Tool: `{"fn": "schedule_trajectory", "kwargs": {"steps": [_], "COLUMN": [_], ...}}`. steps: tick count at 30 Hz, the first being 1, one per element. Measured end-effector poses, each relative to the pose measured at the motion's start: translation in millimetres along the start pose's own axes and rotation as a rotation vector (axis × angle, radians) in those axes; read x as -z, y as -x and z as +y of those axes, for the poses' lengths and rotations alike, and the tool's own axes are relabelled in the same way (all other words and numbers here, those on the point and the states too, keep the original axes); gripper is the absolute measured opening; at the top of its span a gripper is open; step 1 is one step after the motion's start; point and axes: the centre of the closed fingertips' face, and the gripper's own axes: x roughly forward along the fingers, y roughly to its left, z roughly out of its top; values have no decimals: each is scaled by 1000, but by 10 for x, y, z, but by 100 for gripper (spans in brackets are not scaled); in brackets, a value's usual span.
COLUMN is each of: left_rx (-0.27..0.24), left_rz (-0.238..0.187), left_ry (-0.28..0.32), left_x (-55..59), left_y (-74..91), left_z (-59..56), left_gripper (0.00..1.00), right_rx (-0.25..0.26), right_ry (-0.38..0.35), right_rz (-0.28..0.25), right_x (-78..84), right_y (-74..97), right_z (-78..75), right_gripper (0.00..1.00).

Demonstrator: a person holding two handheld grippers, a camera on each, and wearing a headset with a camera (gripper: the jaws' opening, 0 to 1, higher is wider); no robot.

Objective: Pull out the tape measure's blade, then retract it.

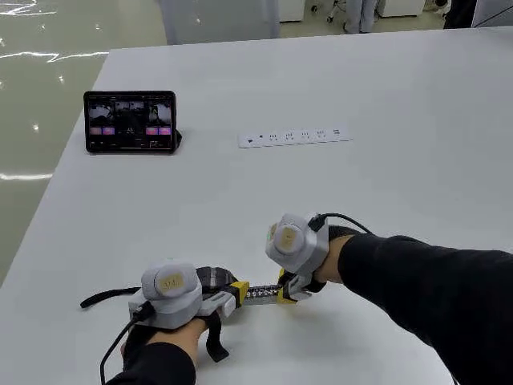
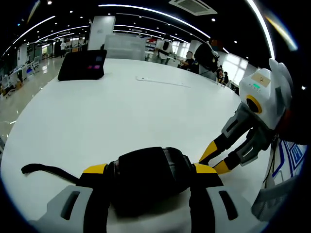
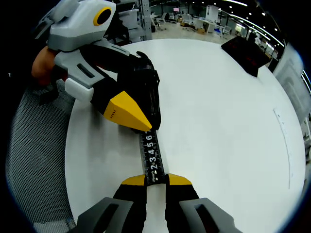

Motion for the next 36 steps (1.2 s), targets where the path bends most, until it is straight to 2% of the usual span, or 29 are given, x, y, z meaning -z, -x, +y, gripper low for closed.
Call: {"fn": "schedule_trajectory", "kwargs": {"steps": [13, 26, 36], "left_rx": [-1, 19, 31], "left_rz": [2, -8, -3], "left_ry": [4, 27, 34], "left_x": [1, -3, -9], "left_y": [-1, 18, 19], "left_z": [3, 9, 9], "left_gripper": [63, 63, 63], "right_rx": [6, -10, -28], "right_ry": [13, -9, -4], "right_rz": [-18, -68, -78], "right_x": [-102, -163, -209], "right_y": [-32, -53, -82], "right_z": [8, 14, 29], "right_gripper": [10, 10, 10]}}
